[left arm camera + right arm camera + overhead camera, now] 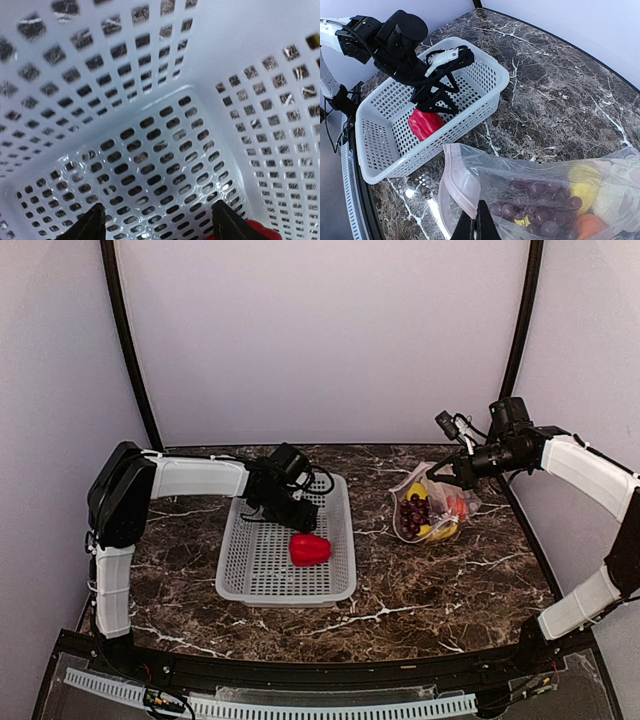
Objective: Place the food in the zip-top bag and seal the zipper
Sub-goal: Adjust the fake vegetable in the bin, then pick up the fake fruit from the bin.
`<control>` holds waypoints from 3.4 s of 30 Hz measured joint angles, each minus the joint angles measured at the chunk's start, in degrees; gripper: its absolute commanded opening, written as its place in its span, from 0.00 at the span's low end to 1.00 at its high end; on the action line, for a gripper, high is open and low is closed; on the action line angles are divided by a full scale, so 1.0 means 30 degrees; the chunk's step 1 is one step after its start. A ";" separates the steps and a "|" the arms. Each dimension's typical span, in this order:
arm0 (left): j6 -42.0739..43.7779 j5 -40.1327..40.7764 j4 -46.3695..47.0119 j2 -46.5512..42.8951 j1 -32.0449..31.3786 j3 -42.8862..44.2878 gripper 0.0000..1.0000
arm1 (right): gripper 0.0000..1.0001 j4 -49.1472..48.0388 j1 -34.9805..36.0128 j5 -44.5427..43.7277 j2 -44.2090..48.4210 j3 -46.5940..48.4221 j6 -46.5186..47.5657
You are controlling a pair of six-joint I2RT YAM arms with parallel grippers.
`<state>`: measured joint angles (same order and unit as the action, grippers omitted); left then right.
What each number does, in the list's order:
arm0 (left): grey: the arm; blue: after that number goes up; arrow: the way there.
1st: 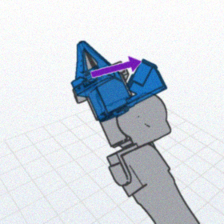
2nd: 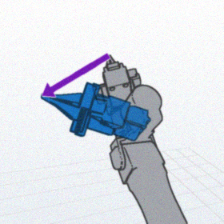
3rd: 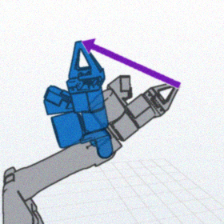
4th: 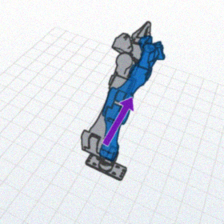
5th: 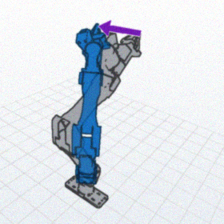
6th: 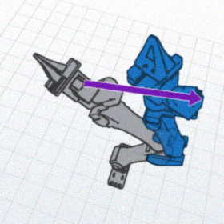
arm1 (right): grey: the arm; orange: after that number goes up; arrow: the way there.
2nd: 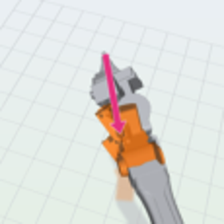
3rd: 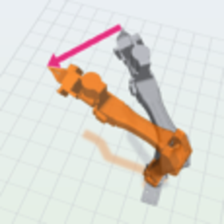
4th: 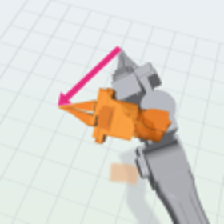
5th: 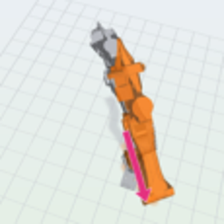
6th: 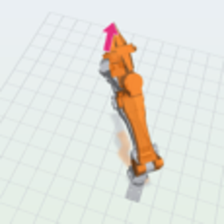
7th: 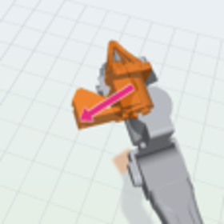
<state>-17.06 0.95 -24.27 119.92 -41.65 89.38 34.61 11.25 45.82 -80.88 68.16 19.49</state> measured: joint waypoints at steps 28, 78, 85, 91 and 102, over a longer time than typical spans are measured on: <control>0.0284 -0.0605 -0.4401 -0.7453 -0.3563 -0.2368 0.89 | 0.00 -0.0109 -0.0015 0.0240 0.0000 -0.0197 0.0080; 0.1137 -0.0459 -0.7584 -0.2623 -0.4714 -0.1333 0.49 | 0.00 0.1100 -0.0015 0.0146 0.0036 0.0495 0.0408; 0.1479 0.0109 -0.7584 -0.3701 -0.4714 -0.1348 0.45 | 0.00 0.2841 -0.0015 -0.0801 0.0036 0.1931 0.0707; 0.1683 0.0991 -0.7388 -0.5727 -0.4714 -0.1341 0.42 | 0.00 0.4160 0.0080 -0.1537 0.0036 0.2994 0.0962; 0.1348 -0.0051 -0.3024 -0.7774 -0.4801 -0.1027 0.39 | 0.00 0.5501 0.0423 -0.1792 -0.0663 0.4422 0.1005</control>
<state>-13.02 0.80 -33.34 96.60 -56.05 86.30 51.11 12.51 40.45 -82.87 81.43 22.50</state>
